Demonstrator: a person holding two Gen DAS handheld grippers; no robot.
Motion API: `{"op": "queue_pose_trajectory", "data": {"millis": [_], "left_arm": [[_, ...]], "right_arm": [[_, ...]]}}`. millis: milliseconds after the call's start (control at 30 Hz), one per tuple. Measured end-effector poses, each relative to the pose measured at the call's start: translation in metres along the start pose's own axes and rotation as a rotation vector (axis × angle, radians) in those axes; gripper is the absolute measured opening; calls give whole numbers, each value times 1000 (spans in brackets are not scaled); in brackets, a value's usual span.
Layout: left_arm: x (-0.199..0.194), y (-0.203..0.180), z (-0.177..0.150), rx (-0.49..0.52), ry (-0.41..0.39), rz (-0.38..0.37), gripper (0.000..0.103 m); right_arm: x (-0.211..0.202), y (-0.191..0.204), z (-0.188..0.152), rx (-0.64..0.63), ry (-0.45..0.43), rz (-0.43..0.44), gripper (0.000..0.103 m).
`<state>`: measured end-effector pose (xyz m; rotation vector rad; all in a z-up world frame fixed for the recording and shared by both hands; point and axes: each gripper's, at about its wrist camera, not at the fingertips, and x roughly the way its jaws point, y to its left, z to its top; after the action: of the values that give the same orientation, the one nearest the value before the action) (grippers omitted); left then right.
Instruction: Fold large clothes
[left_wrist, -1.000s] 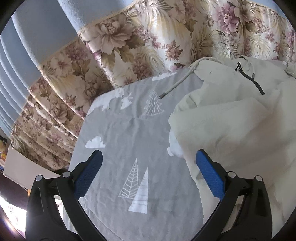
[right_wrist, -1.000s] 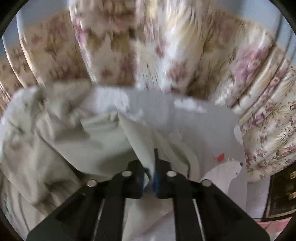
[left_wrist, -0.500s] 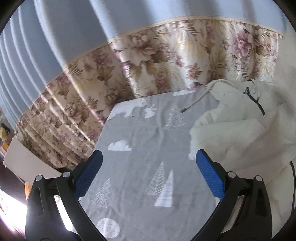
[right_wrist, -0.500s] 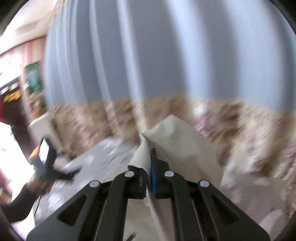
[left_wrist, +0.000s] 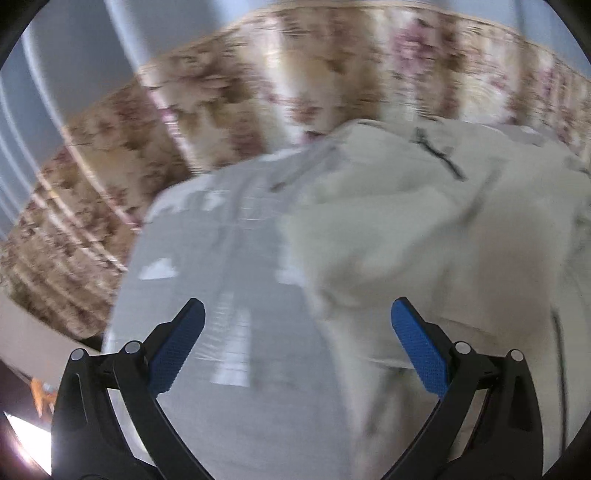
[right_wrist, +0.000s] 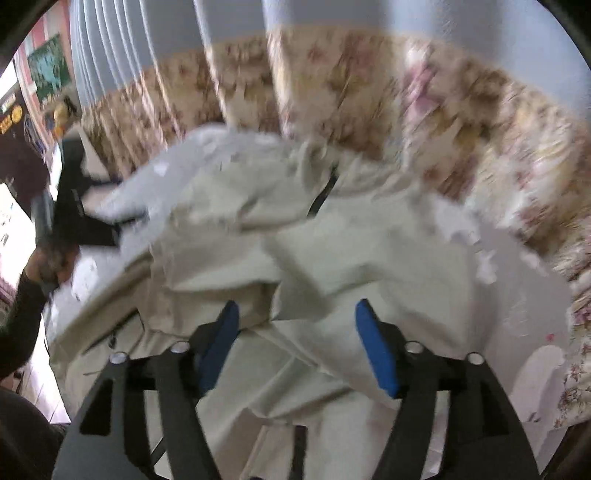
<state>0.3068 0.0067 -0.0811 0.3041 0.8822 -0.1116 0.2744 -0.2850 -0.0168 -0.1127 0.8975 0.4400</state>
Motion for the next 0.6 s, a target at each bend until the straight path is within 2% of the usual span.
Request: {"op": "queue_pose_trajectory", "data": {"millis": [133,167,233,300,367,400,467,500,600], "left_arm": [[-2,-33,-11,5,15,-98,100],[0,-41,-12,5,24,-119,100],[7,-55,-14,16,46,-139,100],[12,-71,-16,43,57,-146,97],[15,-84,-17,72,69,-180,66],[16,-90,-17,83,83,-211,41],[14,-99,-13,117,71,-179,25],[11,-100,-11,129,62,-169,11],[-25,-92,13,165,-38,-167,10]], "right_arm": [[3,-34,-4,103,-41,-67,70],[10,-42,-8,115,-45,-107,70],[21,-54,-13,133,-53,-146,70],[28,-63,-20,181,-47,-136,70],[34,-67,-24,200,-41,-130,70],[34,-66,-27,195,-43,-132,70],[33,-64,-30,189,-49,-140,70],[30,-64,-30,190,-59,-145,70],[16,-60,-27,184,-95,-153,70]]}}
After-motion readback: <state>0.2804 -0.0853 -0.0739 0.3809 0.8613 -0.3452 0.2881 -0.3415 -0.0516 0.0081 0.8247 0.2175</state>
